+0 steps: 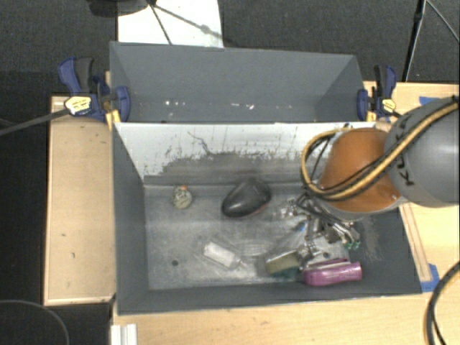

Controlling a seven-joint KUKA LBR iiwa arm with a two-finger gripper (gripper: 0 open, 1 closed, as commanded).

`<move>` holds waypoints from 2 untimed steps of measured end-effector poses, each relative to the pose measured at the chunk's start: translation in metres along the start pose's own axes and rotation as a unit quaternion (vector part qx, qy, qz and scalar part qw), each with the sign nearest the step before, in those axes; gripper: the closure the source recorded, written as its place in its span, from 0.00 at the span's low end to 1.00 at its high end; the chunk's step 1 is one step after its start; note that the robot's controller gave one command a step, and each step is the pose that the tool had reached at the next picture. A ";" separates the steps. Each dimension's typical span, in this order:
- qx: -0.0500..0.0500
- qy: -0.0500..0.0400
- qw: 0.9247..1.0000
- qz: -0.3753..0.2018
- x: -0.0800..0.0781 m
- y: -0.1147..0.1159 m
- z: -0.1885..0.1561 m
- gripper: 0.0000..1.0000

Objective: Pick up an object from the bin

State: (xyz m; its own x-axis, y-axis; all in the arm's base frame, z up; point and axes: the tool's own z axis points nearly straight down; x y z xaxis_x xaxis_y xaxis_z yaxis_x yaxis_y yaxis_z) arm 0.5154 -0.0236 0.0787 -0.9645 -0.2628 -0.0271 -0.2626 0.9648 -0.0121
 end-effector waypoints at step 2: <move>-0.009 0.012 0.995 -0.095 -0.035 -0.022 -0.023 0.00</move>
Offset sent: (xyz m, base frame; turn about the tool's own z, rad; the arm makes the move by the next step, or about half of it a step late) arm 0.0455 -0.0767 0.0213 -0.0907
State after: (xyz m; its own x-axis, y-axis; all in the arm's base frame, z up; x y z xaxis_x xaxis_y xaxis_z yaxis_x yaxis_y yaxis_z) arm 0.5545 -0.0354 0.1033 -0.8976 -0.4409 -0.0025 -0.4409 0.8976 0.0027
